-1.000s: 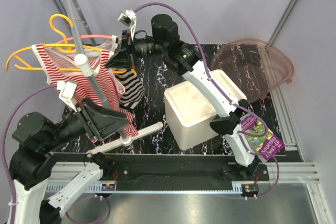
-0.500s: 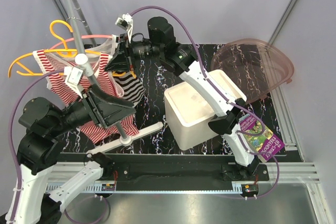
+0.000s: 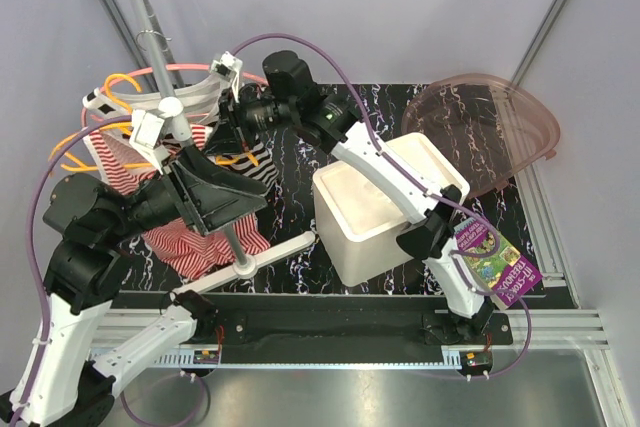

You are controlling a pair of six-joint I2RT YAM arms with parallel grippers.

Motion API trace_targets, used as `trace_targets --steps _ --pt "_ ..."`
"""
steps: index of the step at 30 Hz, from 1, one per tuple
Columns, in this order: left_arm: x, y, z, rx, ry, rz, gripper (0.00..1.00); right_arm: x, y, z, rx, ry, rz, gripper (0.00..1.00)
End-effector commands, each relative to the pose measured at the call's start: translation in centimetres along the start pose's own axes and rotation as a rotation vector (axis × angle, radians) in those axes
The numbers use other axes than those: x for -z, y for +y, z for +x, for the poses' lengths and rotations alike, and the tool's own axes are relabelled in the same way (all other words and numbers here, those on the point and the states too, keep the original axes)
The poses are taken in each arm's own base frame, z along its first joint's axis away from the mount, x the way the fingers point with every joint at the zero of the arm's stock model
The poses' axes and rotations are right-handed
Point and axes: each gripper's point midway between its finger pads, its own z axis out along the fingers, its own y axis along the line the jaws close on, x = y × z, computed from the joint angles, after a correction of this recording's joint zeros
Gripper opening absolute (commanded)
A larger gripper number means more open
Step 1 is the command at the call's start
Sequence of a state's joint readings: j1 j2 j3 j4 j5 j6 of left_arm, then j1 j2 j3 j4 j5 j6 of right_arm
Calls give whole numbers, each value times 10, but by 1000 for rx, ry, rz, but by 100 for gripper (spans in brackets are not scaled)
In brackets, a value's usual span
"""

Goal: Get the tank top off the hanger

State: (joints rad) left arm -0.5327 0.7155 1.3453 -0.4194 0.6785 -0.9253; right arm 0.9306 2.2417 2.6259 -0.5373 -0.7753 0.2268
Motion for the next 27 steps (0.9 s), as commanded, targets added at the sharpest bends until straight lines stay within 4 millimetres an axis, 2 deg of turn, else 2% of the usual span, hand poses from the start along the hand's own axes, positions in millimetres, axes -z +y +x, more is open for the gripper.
trace_targets --steps 1,4,5,8,9,10,11,12,13,15,17,18,19,21,22,23,24,27 --pt "2 -16 1 -51 7 84 68 33 27 -36 73 -69 28 0" --pt "17 -24 6 -74 -27 95 68 44 33 -34 79 -59 32 0" --pt "25 -26 8 -84 -53 91 68 44 29 -26 74 -38 33 0" --pt "39 -15 12 -90 -99 3 66 51 29 -20 72 -25 44 0" --pt "49 -8 20 -78 -101 -46 64 51 30 -18 73 -23 43 0" --pt "55 -3 21 -89 -119 -89 62 54 29 -16 66 -17 46 0" --pt "64 5 10 -91 -195 -168 60 55 29 -15 62 -16 46 0" --pt "78 14 17 -71 -212 -233 59 56 28 -15 61 -17 46 0" --pt "89 23 9 -73 -286 -305 59 57 27 -11 51 -11 46 0" --pt "109 33 9 -63 -351 -389 57 60 26 -11 40 -11 38 0" --pt "139 44 -4 -49 -499 -507 55 63 26 -8 26 -7 31 0" --pt "152 60 2 -16 -512 -597 54 64 25 -9 29 -14 29 0" --pt "164 71 -5 11 -578 -678 54 68 26 -6 25 -13 29 0" --pt "175 77 -8 -4 -597 -750 54 72 29 -8 29 -27 13 0" --pt "180 82 -10 4 -608 -799 54 75 29 -3 19 -21 12 0" --pt "189 98 -17 16 -648 -914 54 78 31 -2 8 -21 1 0" --pt "198 106 -15 22 -642 -991 55 80 31 -3 15 -33 -5 0" --pt "205 128 -27 -37 -620 -1180 54 91 32 4 -9 -36 -18 0"
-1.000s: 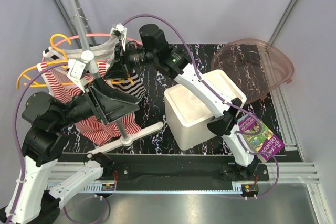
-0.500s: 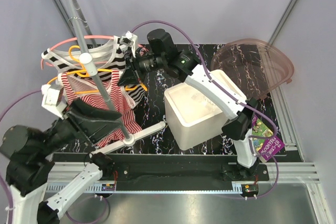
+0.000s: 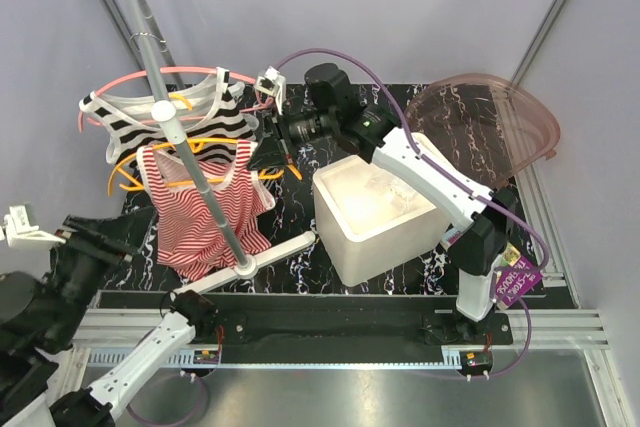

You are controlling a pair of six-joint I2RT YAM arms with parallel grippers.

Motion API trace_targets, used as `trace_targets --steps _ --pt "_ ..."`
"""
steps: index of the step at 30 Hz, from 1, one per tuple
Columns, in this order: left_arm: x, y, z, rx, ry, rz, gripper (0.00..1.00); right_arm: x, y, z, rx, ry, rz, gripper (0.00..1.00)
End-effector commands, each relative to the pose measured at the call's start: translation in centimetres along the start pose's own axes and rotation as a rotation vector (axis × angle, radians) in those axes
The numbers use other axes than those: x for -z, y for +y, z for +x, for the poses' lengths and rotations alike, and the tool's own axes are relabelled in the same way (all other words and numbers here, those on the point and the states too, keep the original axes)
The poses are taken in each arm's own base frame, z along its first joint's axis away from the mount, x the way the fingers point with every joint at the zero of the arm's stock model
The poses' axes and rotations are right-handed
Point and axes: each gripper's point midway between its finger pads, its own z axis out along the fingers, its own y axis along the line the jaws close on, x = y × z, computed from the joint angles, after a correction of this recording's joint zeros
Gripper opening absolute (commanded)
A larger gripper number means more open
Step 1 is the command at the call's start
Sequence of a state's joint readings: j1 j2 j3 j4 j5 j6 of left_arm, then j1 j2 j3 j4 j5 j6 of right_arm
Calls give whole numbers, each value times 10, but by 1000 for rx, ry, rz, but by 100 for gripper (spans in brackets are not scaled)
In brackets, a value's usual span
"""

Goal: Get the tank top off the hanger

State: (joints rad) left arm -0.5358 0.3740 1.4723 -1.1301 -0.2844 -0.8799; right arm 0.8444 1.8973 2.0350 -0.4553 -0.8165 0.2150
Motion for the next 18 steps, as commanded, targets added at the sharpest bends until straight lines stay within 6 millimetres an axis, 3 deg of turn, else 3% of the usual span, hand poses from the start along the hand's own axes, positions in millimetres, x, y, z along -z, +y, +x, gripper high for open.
trace_targets --steps 1,5,10,16,18 --pt "-28 54 -25 -150 -105 -397 54 37 38 -32 100 -118 -85 0" --pt "-43 62 -32 -214 -132 -503 53 44 42 -27 99 -113 -95 0" --pt "-59 75 -28 -240 -145 -587 52 49 50 -23 99 -100 -128 0" --pt "-93 72 -15 -334 -73 -612 54 54 51 -19 86 -89 -146 0" --pt "-94 68 -18 -340 -60 -631 54 56 51 -18 82 -86 -149 0"
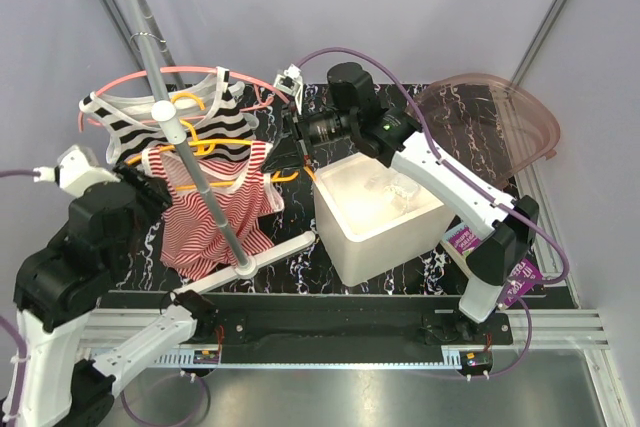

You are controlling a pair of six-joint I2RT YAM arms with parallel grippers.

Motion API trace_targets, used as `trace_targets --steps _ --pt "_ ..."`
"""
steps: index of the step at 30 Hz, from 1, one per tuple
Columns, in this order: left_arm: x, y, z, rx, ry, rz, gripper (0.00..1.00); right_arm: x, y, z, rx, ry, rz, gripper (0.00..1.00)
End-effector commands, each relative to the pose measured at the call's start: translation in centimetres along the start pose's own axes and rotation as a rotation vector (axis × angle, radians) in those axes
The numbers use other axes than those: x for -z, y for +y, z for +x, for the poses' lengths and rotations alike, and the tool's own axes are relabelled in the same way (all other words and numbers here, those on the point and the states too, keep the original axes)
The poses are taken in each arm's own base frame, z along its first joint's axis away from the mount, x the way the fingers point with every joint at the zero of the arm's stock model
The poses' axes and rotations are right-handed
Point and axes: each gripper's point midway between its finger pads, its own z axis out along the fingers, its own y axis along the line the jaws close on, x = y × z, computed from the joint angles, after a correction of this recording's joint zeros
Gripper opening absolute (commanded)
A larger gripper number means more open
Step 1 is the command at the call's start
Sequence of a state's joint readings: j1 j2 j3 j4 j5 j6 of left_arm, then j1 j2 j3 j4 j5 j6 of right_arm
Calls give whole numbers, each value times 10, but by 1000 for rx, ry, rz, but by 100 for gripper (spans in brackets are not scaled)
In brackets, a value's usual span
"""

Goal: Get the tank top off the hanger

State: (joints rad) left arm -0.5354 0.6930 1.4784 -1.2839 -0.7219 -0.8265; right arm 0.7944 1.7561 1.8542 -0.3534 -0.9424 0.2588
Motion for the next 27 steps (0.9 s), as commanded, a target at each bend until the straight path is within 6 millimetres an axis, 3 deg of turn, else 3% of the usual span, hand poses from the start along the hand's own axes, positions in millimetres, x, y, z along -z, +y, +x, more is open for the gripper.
trace_targets --steps 1,9,20,27 --pt "-18 -23 -12 -71 -14 -44 54 19 27 -21 86 -56 -61 0" --pt "-23 -36 -6 -64 1 15 64 29 31 -22 85 -55 -80 0" --pt "-38 -28 -9 -108 -4 -61 59 34 39 -15 77 -36 -118 0" --pt "-37 -18 -19 -80 -24 -84 29 39 34 -16 68 -46 -90 0"
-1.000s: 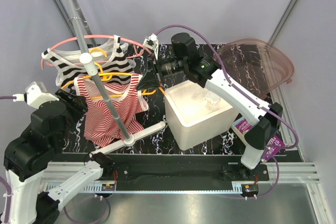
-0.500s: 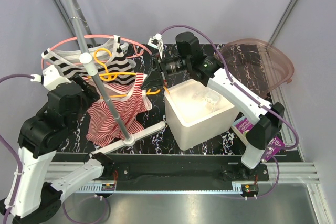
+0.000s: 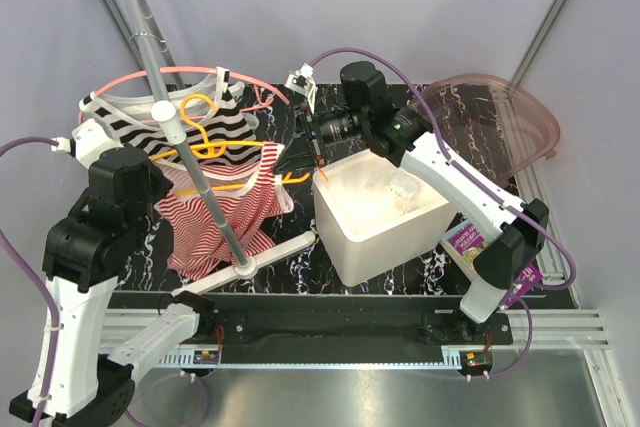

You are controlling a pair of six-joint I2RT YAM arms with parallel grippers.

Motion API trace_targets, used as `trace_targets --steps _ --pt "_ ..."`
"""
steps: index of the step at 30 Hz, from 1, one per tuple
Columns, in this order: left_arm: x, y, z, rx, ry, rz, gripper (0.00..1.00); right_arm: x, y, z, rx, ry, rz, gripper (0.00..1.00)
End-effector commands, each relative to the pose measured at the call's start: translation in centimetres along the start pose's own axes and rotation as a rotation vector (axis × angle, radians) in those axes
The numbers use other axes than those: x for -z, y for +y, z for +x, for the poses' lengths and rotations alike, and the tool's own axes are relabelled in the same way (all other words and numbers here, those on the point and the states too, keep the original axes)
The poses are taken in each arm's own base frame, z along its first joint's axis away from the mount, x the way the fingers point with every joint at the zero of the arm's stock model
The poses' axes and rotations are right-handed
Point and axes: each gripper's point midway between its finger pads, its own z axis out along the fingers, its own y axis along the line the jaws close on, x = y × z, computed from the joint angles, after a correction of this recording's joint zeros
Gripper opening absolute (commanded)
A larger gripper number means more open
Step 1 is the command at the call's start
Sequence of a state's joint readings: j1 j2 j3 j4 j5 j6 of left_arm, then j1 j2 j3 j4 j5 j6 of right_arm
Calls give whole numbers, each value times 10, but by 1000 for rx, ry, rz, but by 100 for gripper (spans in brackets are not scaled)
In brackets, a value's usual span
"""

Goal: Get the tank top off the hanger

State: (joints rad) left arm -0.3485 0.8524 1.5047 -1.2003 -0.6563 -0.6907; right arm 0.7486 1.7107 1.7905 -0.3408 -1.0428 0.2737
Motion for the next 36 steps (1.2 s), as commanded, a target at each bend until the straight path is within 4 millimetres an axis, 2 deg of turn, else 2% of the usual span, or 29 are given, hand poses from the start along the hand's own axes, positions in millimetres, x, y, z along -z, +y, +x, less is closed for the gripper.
trace_targets --steps 1,5,10,12,16,18,23,26,31,36 --pt "4 -8 -13 21 -31 57 24 18 27 -22 94 -58 -24 0" --pt "10 -8 -12 25 -22 79 11 23 19 -23 82 -73 28 0" --pt "14 0 -18 4 -39 55 8 31 16 -19 87 -83 76 0" --pt "14 1 -24 -20 -55 42 0 33 16 -17 87 -84 85 0" --pt "17 6 -38 -72 -83 2 0 40 15 -15 87 -90 106 0" --pt "15 18 -43 -109 -108 -69 0 44 16 -18 92 -98 114 0" --pt "11 51 -41 -150 -118 -236 0 52 22 -22 104 -111 116 0" --pt "4 58 -38 -150 -107 -277 0 57 25 -21 116 -110 104 0" --pt "-9 58 -22 -77 -19 -273 0 63 29 -19 122 -104 76 0" --pt "-20 39 -7 33 75 -184 0 65 34 -24 115 -113 66 0"
